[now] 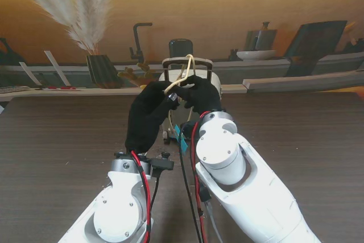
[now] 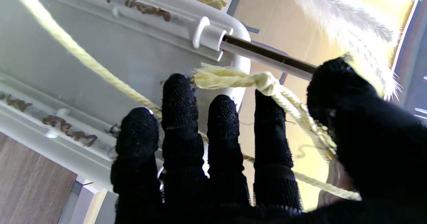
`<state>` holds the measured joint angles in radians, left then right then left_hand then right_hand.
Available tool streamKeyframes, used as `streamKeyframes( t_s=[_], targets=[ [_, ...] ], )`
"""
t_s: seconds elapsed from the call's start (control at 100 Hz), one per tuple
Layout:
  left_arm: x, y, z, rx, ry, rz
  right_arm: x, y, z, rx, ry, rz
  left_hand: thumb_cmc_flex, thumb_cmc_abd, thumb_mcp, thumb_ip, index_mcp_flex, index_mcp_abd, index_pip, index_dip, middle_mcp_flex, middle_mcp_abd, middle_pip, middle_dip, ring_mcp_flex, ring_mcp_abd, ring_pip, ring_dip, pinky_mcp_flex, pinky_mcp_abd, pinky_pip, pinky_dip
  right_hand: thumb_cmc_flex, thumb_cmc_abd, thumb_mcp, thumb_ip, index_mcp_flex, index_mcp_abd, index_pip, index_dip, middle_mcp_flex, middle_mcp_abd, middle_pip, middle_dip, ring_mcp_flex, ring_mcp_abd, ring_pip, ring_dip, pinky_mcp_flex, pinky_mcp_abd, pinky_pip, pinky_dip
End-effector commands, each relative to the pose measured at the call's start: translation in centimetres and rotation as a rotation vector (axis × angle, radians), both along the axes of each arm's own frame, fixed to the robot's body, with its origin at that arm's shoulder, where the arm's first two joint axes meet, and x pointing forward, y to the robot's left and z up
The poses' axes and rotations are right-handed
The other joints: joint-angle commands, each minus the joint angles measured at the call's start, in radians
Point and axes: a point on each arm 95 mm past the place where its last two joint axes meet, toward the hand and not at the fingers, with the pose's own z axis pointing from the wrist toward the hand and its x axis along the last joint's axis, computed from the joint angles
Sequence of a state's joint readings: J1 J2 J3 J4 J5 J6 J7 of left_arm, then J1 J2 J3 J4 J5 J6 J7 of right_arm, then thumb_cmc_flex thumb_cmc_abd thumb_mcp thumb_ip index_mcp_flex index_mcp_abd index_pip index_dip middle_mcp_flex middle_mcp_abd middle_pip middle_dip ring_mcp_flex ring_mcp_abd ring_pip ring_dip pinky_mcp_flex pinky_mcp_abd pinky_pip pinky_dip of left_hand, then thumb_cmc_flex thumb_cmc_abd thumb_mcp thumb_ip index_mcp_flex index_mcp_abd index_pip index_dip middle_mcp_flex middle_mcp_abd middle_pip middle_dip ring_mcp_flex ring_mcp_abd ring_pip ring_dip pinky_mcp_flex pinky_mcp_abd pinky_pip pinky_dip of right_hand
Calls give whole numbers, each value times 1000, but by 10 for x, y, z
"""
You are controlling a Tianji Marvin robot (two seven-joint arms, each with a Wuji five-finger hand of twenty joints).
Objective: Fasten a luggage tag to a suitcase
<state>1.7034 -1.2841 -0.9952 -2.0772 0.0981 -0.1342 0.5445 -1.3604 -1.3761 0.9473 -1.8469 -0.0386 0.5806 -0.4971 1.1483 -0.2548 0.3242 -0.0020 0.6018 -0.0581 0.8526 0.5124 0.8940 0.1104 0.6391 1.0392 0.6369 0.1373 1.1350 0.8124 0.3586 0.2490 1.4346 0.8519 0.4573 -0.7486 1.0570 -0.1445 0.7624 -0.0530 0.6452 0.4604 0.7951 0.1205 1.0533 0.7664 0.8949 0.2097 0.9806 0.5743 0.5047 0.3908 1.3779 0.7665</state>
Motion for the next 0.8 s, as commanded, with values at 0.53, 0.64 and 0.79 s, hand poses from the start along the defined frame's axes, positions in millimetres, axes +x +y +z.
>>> streamKeyframes(
  t_s=[0.53,0.64,0.79],
  targets=[
    [-2,1,2,1,5,2,5,6,-7,-26,-6,-70,36,-10,-49,19,9,-27,-7,-12,0,-9,-11,3,-1,-4,-15,-26,-4,-67,-1,9,117,4,48,-137,185,-180,387,-11,104,-33,40,18,74,-19,56,8,43,4,58,10],
    [0,4,1,-1,14,18,2,2,-4,-29,-26,-73,36,-9,-50,20,8,-27,-6,-10,-4,-11,-14,3,-6,-6,-20,-28,-19,-64,-13,5,114,4,53,-138,196,-191,390,-12,112,-31,37,16,78,-14,56,7,44,8,60,10],
    [4,7,-1,-2,26,41,-4,-5,0,-36,-43,-56,34,-10,-51,20,1,-34,-4,-6,-9,-15,-22,6,-16,-10,-34,-33,-46,-57,-39,-6,110,14,53,-140,198,-187,389,-13,122,-19,6,1,82,2,29,-5,40,17,51,5]
  ],
)
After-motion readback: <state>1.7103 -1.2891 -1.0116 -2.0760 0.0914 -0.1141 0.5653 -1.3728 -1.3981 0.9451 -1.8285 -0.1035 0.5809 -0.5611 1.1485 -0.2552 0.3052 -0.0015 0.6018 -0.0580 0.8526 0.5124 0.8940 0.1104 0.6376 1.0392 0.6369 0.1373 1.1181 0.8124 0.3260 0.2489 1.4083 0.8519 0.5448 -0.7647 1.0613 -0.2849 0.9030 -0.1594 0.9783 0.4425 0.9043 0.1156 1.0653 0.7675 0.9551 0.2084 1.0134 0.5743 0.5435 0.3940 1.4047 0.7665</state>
